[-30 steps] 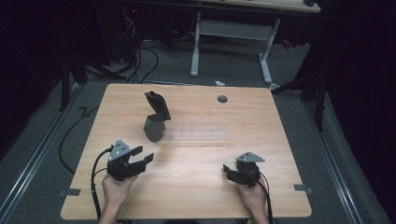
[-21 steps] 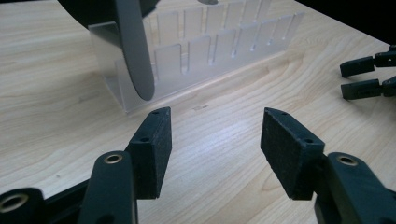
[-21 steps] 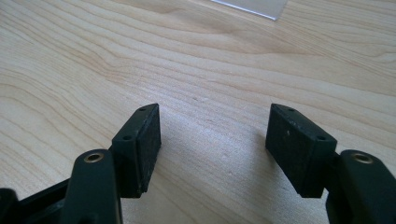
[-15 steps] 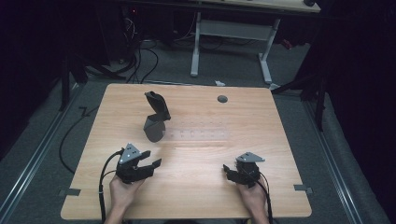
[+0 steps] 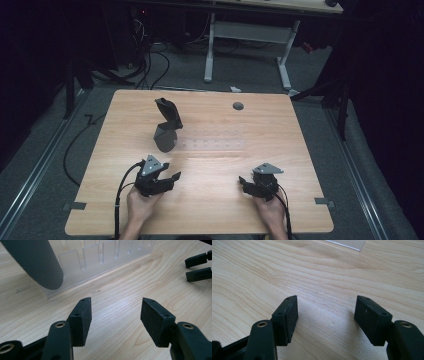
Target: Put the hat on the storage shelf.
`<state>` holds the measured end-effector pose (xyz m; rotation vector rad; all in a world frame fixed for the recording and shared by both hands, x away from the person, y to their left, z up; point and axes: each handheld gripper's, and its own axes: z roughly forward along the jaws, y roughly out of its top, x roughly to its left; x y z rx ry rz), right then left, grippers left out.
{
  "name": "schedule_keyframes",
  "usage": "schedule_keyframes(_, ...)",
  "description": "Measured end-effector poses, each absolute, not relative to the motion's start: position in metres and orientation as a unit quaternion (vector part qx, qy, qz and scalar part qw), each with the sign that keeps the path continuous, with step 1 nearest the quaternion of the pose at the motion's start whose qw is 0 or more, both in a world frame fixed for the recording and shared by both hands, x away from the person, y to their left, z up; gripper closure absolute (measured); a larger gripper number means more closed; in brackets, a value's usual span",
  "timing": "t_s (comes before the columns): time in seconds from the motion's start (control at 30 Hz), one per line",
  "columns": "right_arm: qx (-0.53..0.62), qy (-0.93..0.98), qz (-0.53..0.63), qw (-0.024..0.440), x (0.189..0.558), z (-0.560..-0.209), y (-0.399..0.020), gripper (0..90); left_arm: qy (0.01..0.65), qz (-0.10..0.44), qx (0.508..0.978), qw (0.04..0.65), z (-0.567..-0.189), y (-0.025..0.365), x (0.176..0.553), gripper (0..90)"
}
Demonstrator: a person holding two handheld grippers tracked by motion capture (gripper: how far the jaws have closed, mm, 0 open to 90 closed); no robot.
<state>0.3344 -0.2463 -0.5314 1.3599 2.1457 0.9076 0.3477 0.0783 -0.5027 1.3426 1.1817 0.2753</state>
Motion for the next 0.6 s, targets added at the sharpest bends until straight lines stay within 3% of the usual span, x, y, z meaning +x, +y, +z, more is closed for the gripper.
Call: schedule_keyframes(0.6,0.492,0.776,0.328,0.220,0.334,-0.531,-0.246,35.7,0.509,0.128,0.622,0.581,-0.528,0.053,0.359,40.4)
